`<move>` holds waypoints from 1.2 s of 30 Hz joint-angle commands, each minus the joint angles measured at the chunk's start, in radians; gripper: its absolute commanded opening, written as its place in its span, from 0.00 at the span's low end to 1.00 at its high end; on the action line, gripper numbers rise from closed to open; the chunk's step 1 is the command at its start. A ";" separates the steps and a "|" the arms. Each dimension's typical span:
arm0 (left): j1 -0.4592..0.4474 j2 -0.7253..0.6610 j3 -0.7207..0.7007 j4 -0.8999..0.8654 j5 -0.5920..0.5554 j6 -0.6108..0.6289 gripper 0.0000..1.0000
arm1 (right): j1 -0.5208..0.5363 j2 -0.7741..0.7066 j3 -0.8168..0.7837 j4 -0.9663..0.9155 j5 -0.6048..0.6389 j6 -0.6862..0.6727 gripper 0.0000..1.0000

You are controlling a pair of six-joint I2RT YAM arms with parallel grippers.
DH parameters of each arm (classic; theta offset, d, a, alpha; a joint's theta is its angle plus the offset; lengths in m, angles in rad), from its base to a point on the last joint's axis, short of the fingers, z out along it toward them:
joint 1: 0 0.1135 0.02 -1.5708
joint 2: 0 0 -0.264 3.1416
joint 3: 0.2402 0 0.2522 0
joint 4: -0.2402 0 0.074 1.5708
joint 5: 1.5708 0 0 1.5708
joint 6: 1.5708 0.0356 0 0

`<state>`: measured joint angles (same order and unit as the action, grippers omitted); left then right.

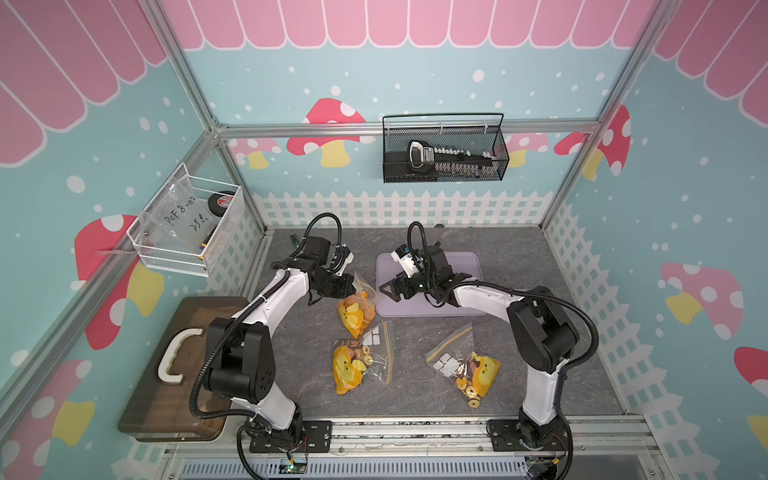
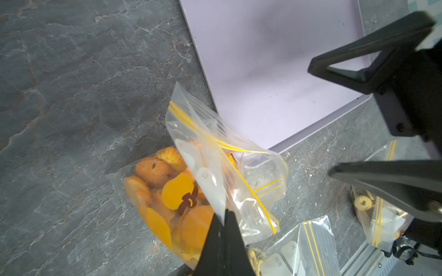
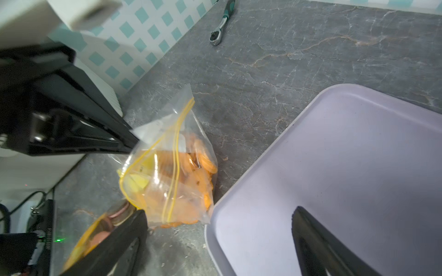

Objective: Pour cookies out of the ziploc bag
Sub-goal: Open the ziploc bag at the center of the board.

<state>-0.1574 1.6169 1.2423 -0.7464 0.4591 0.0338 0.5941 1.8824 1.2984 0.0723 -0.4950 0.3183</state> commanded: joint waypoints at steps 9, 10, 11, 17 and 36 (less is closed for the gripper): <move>-0.013 -0.077 0.019 0.036 0.072 0.029 0.00 | 0.046 0.009 0.140 -0.229 0.050 0.075 0.90; -0.014 -0.078 0.019 0.036 0.073 0.028 0.00 | 0.052 0.009 0.151 -0.239 0.042 0.078 0.88; -0.016 -0.079 0.019 0.038 0.073 0.028 0.00 | 0.057 0.009 0.162 -0.247 0.041 0.081 0.86; -0.020 -0.085 0.009 0.047 0.067 0.024 0.00 | 0.103 0.075 0.237 -0.336 0.088 0.083 0.83; -0.067 -0.089 -0.013 0.062 0.012 0.002 0.00 | 0.160 0.209 0.460 -0.618 0.256 0.035 0.60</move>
<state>-0.2157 1.5612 1.2339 -0.7300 0.4770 0.0319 0.7341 2.0659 1.7138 -0.4843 -0.2520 0.3672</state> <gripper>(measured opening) 0.043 0.606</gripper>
